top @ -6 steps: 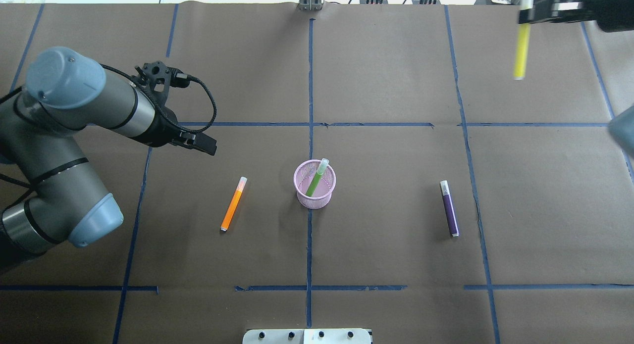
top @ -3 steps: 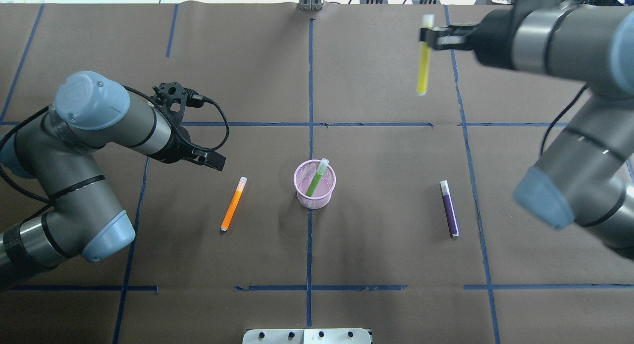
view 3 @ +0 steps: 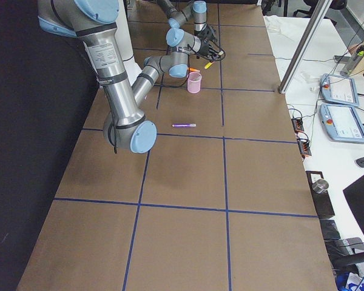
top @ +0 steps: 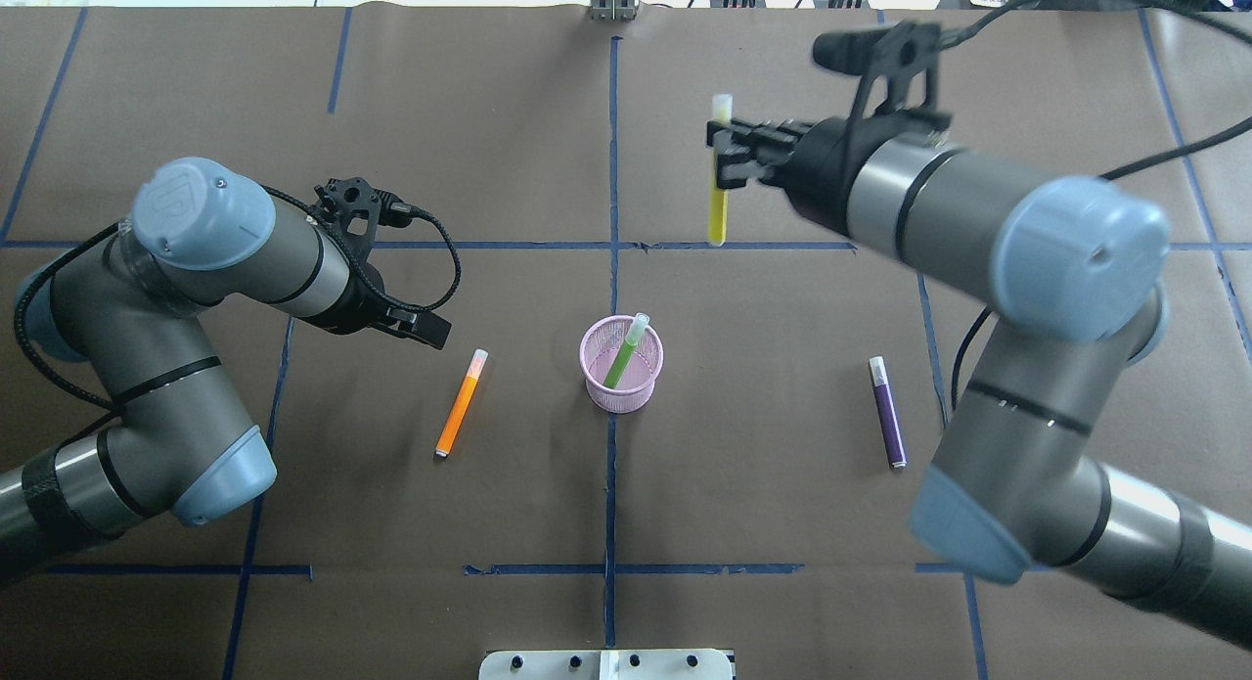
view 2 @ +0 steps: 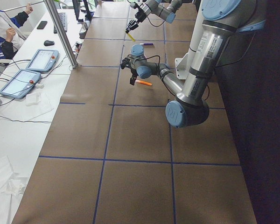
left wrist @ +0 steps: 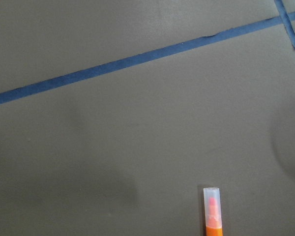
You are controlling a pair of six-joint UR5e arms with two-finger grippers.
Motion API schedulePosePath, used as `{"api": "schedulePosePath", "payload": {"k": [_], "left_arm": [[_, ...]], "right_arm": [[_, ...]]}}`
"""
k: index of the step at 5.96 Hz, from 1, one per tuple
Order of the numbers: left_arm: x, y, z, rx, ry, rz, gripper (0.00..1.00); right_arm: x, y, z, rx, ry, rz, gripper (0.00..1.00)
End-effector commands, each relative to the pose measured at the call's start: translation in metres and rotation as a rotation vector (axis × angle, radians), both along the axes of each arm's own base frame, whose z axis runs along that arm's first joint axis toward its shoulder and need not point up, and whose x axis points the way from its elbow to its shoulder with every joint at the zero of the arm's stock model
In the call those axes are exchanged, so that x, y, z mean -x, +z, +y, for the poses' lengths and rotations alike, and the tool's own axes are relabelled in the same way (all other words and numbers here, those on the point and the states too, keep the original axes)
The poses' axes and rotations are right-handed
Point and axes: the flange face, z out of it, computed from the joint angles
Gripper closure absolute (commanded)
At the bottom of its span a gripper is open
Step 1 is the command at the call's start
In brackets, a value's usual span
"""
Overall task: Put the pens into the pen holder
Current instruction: 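Carry the yellow marker to the cup while the left gripper nears the orange marker, then lower the yellow marker into the pink cup and open the right gripper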
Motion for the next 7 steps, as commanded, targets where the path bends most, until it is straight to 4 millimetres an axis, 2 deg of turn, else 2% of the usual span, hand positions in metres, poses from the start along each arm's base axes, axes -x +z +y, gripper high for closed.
{"api": "schedulePosePath", "payload": {"k": [1,2,3,4,5,7], "left_arm": [[-0.001,0.001,0.000,0.000,0.002,-0.002,0.00],[-0.001,0.001,0.000,0.001,0.001,-0.002,0.00],[-0.002,0.004,0.000,0.004,0.001,-0.005,0.00],[-0.002,0.003,-0.001,0.003,0.001,-0.004,0.00],[-0.002,0.002,-0.001,0.002,0.001,-0.003,0.00],[-0.003,0.001,-0.001,0.001,0.001,-0.002,0.00]], "right_arm": [[0.040,-0.008,0.016,-0.020,-0.017,0.023,1.00],[0.065,-0.009,0.024,-0.021,0.025,0.041,1.00],[0.081,-0.008,0.030,-0.019,0.013,0.049,1.00],[0.085,-0.003,0.034,-0.017,0.002,0.060,1.00],[0.092,0.011,0.045,-0.010,-0.019,0.080,1.00],[0.102,0.019,0.051,-0.008,-0.024,0.101,1.00]]}}
